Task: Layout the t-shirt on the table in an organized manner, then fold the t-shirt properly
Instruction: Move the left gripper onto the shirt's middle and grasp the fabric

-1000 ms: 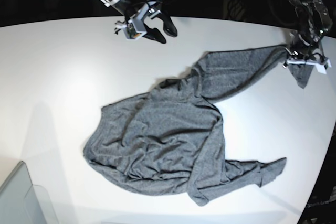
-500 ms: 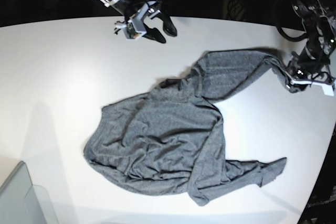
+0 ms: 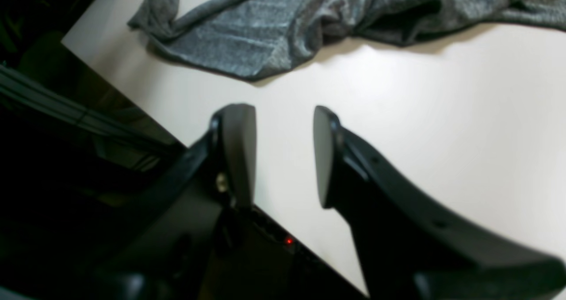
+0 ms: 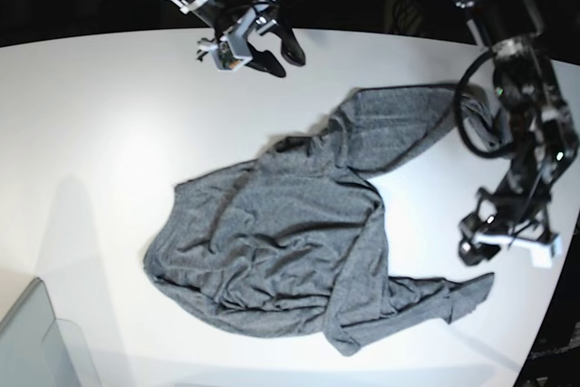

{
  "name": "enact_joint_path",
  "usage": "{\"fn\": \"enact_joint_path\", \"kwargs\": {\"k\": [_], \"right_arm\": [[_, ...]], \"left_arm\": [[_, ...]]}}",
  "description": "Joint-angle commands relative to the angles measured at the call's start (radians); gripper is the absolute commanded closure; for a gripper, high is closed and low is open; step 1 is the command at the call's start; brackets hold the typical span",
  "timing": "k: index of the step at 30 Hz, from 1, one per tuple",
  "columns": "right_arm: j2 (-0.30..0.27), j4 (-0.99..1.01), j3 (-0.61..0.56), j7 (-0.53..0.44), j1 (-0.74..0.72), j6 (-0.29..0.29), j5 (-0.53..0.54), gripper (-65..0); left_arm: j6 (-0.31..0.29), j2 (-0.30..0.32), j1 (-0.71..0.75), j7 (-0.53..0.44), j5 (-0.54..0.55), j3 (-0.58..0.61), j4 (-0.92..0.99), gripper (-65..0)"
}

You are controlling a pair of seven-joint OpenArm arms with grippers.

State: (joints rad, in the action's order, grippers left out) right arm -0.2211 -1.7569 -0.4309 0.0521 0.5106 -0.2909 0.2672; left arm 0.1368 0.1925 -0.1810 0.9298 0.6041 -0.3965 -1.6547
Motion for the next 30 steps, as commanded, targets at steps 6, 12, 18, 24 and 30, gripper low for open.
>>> {"fn": "enact_joint_path", "kwargs": {"k": [6, 12, 18, 24, 30], "right_arm": [[0.045, -0.015, 0.014, -0.024, 0.010, -0.008, 0.008, -22.5], [0.052, -0.011, 0.014, -0.022, 0.016, -0.008, 0.007, -22.5], [0.013, -0.016, 0.011, -0.022, 0.039, -0.008, 0.007, -22.5], [-0.013, -0.015, 0.013, -0.022, 0.047, -0.008, 0.008, -22.4], [-0.014, -0.013, 0.014, -0.022, 0.049, -0.008, 0.008, -22.3]], "left_arm": [[-0.004, -0.098, -0.282, -0.193, -0.177, 0.319, 0.321, -38.4], [-0.003, -0.216, -0.486, -0.443, -0.376, 0.500, 0.792, -38.4], [-0.003, -0.259, -0.587, -0.677, -0.450, 0.497, 1.135, -38.4], [-0.003, -0.276, -0.630, -0.808, -0.453, 0.500, 1.335, -38.4], [-0.003, -0.279, -0.605, -0.814, -0.454, 0.503, 1.344, -38.0]]}}
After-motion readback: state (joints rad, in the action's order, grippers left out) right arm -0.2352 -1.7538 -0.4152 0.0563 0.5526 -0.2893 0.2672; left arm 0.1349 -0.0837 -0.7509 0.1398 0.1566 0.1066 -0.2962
